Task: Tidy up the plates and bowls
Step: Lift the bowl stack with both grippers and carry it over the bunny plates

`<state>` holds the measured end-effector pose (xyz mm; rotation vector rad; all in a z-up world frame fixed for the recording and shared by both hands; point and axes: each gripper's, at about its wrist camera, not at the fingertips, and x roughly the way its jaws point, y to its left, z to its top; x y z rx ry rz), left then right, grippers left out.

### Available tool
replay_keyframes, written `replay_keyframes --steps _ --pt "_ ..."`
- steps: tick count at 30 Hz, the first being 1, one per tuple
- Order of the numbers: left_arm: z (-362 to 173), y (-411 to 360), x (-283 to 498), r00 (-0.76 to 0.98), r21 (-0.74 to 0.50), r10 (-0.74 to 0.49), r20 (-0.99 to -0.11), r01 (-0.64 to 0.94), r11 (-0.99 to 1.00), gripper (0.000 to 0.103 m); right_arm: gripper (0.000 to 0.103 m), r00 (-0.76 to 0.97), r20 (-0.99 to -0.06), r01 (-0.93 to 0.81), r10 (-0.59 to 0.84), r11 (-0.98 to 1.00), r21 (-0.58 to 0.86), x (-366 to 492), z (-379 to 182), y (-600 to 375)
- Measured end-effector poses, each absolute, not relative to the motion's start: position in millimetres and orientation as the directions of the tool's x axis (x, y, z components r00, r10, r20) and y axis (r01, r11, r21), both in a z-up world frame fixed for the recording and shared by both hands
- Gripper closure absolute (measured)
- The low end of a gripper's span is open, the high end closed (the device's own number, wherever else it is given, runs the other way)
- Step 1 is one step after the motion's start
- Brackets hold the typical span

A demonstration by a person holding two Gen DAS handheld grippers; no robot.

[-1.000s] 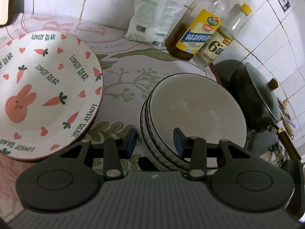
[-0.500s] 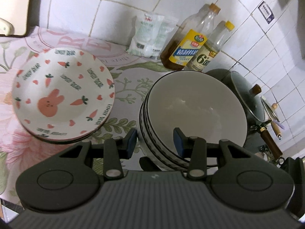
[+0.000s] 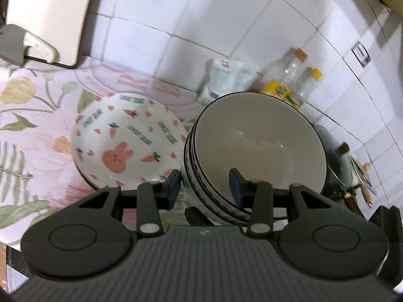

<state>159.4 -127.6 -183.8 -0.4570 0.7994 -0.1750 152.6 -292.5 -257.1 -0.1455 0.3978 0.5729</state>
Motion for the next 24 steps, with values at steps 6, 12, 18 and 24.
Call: replay_keyframes --steps 6,12,18,24 --pt "-184.2 -103.0 169.3 0.710 -0.449 -0.267 -0.651 -0.077 0.890 0.063 0.000 0.729 -0.404 -0.616 0.552 0.787 -0.036 174.6 -256.0 -267.3" --pt "-197.0 -83.2 187.4 0.720 -0.443 -0.224 -0.656 -0.127 0.888 0.063 0.000 0.694 -0.419 -0.657 0.586 0.753 -0.035 196.4 -264.1 -247.6" --pt "-212.7 -69.5 208.1 0.719 -0.429 -0.193 -0.668 -0.160 0.889 0.063 0.000 0.663 -0.437 -0.690 0.607 0.723 -0.042 221.6 -278.0 -231.9" --pt "-232.6 -58.7 225.8 0.694 -0.423 -0.179 -0.697 -0.197 0.885 0.063 0.000 0.633 -0.470 -0.714 0.615 0.698 -0.047 238.0 -292.2 -222.3"
